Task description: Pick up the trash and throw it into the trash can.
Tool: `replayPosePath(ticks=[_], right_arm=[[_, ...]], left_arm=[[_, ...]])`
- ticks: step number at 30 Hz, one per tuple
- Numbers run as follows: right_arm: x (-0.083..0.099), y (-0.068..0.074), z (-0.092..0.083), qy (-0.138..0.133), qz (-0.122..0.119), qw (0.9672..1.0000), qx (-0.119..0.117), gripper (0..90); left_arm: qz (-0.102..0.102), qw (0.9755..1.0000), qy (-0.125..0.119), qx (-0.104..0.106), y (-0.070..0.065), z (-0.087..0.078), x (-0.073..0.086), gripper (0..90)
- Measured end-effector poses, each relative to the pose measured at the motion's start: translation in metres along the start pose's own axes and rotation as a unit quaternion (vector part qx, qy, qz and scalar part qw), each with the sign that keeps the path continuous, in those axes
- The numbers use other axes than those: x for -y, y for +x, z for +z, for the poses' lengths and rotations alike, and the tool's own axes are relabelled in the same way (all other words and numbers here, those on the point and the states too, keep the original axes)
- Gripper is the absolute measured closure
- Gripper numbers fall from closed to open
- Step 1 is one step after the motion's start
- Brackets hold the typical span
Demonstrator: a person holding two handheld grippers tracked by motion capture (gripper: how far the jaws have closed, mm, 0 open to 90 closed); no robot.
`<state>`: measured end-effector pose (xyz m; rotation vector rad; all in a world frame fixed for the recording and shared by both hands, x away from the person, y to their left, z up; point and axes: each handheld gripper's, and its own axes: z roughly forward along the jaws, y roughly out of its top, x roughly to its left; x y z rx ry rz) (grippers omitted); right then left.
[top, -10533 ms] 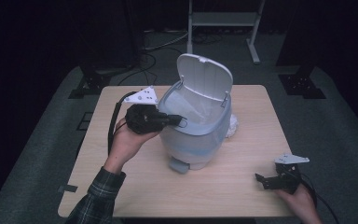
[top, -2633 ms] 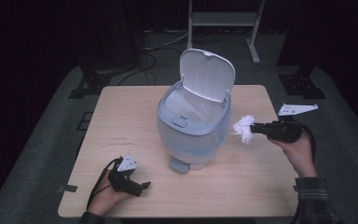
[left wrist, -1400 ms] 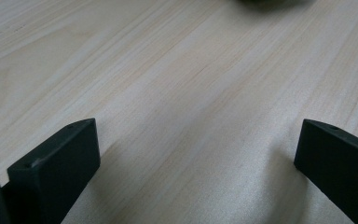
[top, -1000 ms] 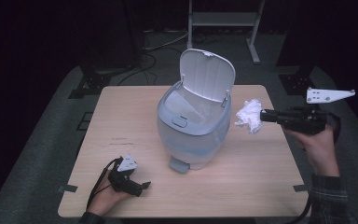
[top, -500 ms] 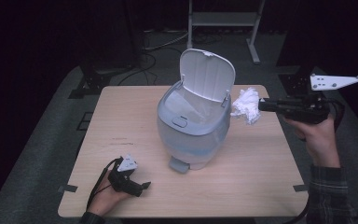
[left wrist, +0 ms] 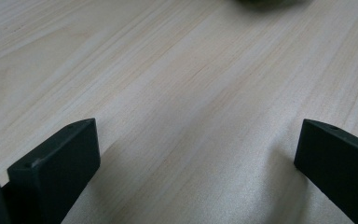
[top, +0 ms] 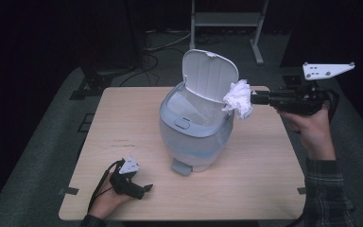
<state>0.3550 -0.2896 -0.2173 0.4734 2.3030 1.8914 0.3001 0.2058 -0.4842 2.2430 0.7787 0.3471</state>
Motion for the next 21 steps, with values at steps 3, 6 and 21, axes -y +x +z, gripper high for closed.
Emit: replayPosePath(ticks=[3,6,21], right_arm=[[-0.003,0.0,0.004,-0.001,-0.002,1.0,-0.003,83.4],[-0.008,0.0,0.012,0.002,-0.006,1.0,-0.008,83.4],[-0.021,-0.003,0.047,0.008,-0.009,0.9996,-0.024,83.2]], left_arm=[[0.0,1.0,0.0,0.0,0.0,0.0,0.0,0.0],[0.0,1.0,0.0,0.0,0.0,0.0,0.0,0.0],[0.0,1.0,0.0,0.0,0.0,0.0,0.0,0.0]])
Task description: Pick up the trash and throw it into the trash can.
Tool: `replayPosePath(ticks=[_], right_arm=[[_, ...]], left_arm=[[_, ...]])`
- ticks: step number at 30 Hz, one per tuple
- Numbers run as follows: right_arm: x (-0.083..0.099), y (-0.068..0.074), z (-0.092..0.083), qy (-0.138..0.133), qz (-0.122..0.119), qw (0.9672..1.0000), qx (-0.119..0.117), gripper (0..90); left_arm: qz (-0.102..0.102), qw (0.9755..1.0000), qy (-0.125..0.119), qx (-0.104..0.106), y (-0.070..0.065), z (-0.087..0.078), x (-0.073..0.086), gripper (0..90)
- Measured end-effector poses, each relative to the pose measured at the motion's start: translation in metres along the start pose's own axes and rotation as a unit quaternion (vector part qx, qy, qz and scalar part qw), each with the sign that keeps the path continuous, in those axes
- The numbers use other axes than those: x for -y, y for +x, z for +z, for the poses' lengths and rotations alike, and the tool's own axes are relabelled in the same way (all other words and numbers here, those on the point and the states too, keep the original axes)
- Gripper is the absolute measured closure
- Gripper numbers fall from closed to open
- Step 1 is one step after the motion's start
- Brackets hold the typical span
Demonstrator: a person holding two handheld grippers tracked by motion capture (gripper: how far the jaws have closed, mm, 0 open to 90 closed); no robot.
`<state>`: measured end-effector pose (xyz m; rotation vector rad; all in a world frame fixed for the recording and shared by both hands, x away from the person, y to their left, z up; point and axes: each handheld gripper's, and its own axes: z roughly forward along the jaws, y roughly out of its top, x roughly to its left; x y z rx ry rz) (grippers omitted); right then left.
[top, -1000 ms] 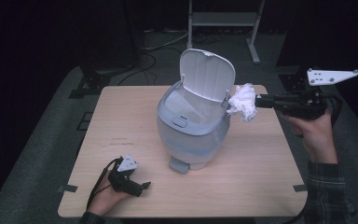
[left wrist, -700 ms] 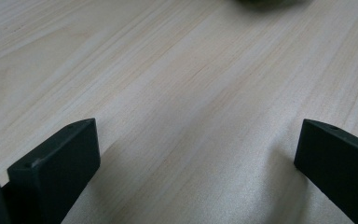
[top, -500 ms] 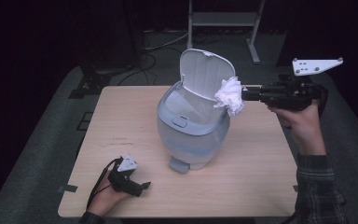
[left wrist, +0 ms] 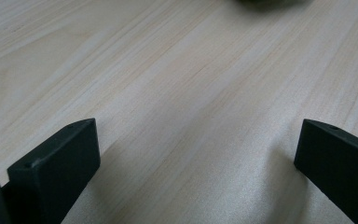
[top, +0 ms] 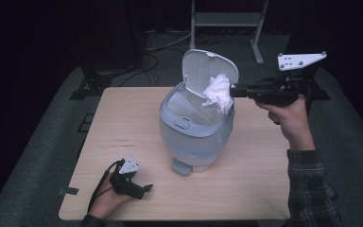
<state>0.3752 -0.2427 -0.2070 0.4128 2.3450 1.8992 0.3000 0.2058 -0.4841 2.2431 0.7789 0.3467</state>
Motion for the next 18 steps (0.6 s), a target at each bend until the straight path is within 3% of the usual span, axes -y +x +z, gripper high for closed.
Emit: replayPosePath(ticks=[18], right_arm=[[-0.003,-0.011,0.041,0.019,0.0,0.9998,-0.002,82.7]], left_arm=[[0.0,1.0,0.0,0.001,-0.001,0.0,0.0,0.0]])
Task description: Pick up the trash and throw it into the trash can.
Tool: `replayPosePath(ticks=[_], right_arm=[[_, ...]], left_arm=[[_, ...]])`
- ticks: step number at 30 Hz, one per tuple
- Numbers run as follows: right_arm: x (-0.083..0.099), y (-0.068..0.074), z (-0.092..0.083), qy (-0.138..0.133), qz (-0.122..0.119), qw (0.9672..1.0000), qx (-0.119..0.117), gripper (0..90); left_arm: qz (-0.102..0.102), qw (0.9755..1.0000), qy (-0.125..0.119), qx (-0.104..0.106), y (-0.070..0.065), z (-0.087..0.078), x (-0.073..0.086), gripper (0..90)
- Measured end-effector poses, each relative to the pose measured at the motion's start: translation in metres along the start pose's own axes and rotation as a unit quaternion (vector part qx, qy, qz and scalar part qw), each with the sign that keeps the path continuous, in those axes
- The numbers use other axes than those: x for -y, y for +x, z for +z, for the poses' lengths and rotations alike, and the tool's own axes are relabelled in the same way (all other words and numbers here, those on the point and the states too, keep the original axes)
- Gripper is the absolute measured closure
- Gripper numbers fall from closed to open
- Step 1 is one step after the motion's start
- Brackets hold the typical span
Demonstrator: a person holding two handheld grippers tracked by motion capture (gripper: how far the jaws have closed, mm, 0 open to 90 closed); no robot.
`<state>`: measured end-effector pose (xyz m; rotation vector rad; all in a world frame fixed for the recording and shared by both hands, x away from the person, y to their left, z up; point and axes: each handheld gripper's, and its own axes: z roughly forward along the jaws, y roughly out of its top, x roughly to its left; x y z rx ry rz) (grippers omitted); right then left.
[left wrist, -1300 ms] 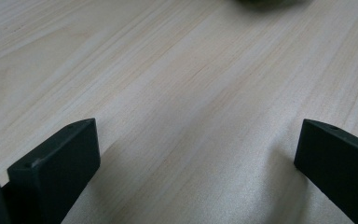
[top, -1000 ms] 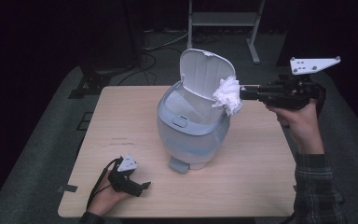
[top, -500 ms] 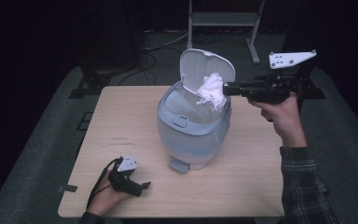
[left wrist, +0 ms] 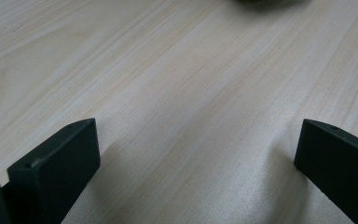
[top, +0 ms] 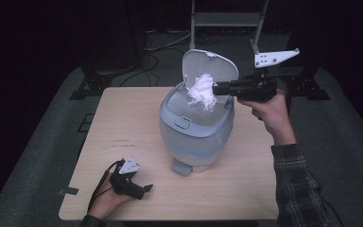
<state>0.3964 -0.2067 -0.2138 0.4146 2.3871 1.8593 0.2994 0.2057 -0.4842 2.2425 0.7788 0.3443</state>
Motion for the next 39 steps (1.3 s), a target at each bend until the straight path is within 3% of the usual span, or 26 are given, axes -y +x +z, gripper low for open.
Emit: replayPosePath(ticks=[12,21,27,39], right_arm=[[0.0,-0.001,0.016,0.02,-0.012,0.9997,0.009,80.9],[0.0,-0.001,0.018,0.022,-0.013,0.9996,0.013,77.0],[0.0,0.0,0.019,0.021,-0.016,0.9995,0.02,69.7],[0.004,0.001,0.012,0.022,-0.014,0.9994,0.022,70.3]], left_arm=[[0.003,1.0,0.002,0.001,0.0,-0.001,0.0,0.0],[0.003,1.0,0.001,0.001,0.0,-0.001,0.0,0.0],[0.003,1.0,0.001,0.001,0.0,-0.001,0.001,0.0],[0.003,1.0,0.001,0.001,-0.001,-0.001,0.001,0.0]])
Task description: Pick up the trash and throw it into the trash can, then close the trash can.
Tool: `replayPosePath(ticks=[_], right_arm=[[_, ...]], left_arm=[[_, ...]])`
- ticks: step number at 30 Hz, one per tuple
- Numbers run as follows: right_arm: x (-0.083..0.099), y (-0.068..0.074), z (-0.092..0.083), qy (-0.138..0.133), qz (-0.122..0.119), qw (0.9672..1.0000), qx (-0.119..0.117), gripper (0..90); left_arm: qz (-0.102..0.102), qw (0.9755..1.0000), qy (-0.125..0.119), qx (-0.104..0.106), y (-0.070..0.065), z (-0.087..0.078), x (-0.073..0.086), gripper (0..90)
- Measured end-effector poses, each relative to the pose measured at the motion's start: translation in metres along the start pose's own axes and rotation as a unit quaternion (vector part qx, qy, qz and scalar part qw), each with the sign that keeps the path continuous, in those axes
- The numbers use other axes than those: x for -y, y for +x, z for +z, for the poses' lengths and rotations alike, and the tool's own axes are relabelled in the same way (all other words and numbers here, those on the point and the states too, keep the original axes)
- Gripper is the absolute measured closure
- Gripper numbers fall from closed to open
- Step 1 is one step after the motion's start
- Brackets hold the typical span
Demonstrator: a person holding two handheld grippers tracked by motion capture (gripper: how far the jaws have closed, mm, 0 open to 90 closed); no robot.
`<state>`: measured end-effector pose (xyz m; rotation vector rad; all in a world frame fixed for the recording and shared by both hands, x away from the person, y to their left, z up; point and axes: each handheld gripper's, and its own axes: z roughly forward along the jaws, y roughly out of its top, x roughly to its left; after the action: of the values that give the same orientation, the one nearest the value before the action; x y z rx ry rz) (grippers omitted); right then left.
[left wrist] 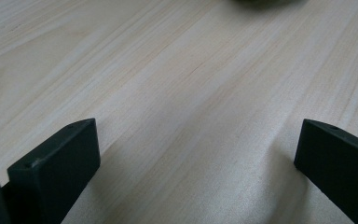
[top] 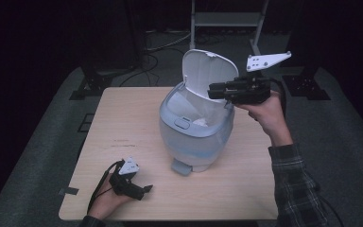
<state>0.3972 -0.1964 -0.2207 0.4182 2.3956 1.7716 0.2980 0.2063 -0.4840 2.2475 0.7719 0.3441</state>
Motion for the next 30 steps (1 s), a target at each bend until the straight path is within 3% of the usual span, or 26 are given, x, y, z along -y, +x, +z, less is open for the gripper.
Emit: replayPosePath(ticks=[13,20,30], right_arm=[[0.016,-0.004,-0.029,-0.004,0.01,0.9997,0.024,73.4],[0.024,-0.01,-0.047,-0.007,0.023,0.999,0.039,89.1],[0.028,-0.018,-0.063,-0.019,0.028,0.9967,0.073,90.0]], left_arm=[[-0.001,1.0,0.0,0.0,0.0,0.0,0.0,0.0],[-0.001,1.0,0.0,0.0,0.0,0.0,0.0,0.0],[-0.001,1.0,0.0,0.0,0.0,0.0,0.0,0.0]])
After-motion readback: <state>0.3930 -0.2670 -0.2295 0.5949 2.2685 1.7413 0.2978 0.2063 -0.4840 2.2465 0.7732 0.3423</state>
